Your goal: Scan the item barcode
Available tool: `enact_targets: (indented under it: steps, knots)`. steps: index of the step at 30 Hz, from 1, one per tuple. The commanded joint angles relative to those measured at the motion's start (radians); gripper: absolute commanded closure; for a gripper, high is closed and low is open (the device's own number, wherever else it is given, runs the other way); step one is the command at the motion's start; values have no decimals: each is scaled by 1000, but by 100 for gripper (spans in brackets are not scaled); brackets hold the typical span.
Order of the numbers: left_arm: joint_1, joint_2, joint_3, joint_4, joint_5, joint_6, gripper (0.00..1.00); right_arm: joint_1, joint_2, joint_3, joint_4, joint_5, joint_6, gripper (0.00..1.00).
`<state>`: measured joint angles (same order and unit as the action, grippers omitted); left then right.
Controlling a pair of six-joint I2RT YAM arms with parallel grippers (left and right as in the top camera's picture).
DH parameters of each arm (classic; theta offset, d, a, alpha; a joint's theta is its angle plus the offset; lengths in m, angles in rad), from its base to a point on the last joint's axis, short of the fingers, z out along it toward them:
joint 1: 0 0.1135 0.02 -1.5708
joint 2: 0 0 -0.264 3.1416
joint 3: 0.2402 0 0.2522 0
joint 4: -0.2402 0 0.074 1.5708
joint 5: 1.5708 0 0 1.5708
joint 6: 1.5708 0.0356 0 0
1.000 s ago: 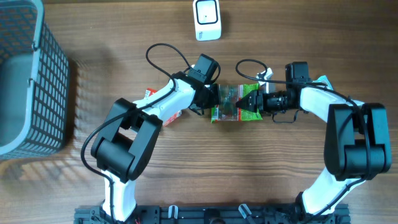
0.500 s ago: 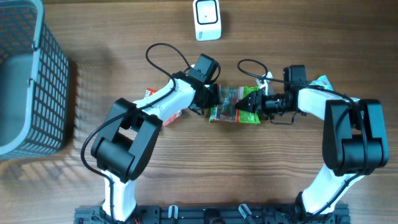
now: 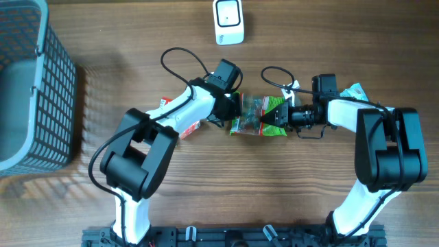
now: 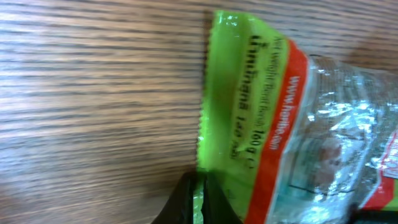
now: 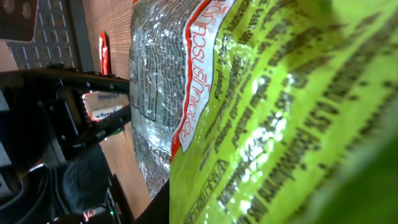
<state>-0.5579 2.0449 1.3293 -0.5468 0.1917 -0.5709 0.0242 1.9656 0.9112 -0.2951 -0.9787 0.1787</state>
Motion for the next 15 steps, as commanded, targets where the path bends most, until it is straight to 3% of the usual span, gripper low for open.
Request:
enact_targets:
  steps: [1,5,10,15]
  knots:
    - [64,-93,26,-35,-3,24,96,-6,13,-3,-10,65,-39,82]
    - [98,-115,26,-99,42,23,96,-6,13,-3,-16,104,-14,83]
    - [95,-113,26,-97,267,24,96,-6,13,-3,-16,104,-15,83]
    - [58,-61,25,-101,314,24,96,-6,13,-3,-16,104,-18,84]
